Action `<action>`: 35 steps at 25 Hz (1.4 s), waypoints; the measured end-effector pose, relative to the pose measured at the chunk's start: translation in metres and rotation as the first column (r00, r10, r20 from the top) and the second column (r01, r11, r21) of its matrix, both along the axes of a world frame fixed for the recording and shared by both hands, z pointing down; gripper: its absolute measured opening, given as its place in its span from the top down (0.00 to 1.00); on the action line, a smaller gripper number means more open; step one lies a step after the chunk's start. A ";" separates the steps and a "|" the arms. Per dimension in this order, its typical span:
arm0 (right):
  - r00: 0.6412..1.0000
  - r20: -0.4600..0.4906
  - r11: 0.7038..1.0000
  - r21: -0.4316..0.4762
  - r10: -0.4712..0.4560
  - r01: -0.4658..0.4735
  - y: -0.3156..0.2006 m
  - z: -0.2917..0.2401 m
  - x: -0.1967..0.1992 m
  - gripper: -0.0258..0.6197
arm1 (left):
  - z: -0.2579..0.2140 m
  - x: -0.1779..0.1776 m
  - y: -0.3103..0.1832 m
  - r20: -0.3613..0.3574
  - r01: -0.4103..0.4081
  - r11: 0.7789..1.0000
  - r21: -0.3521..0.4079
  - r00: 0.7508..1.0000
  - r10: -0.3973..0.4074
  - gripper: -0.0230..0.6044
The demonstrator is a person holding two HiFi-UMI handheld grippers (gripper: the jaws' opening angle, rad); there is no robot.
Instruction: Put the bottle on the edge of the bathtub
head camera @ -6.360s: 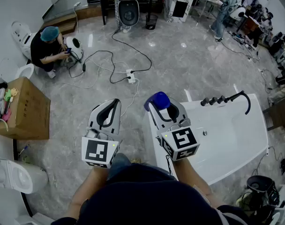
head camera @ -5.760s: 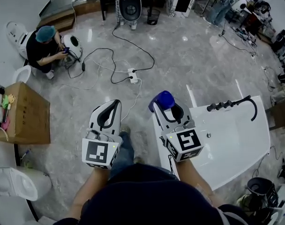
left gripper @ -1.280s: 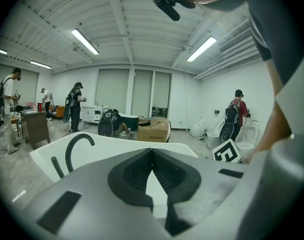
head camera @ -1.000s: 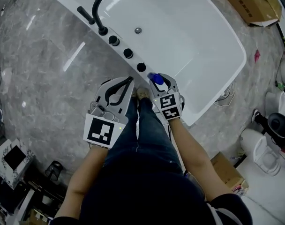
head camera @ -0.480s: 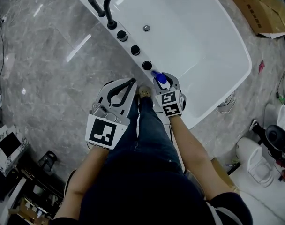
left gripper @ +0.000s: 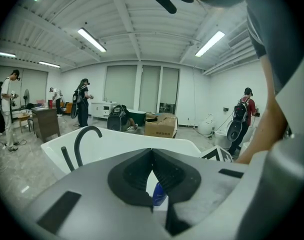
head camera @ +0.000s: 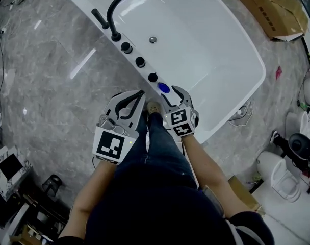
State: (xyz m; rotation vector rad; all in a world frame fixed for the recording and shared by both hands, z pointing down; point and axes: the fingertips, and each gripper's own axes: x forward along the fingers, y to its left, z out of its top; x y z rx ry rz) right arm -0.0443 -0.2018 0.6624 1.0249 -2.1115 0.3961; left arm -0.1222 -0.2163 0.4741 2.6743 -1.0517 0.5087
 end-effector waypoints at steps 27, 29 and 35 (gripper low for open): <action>0.896 0.387 0.662 0.617 0.217 -0.427 -0.028 -0.409 0.101 0.92 | -0.210 0.030 -0.044 -0.225 0.110 0.934 0.341 0.974 -0.033 0.92; 0.891 0.405 0.632 0.640 0.206 -0.437 -0.020 -0.429 0.101 0.92 | -0.233 0.024 -0.041 -0.235 0.148 0.911 0.384 0.970 -0.059 0.92; 0.883 0.418 0.611 0.648 0.214 -0.455 -0.005 -0.445 0.105 0.92 | -0.260 0.020 -0.025 -0.189 0.169 0.864 0.474 0.978 -0.088 0.92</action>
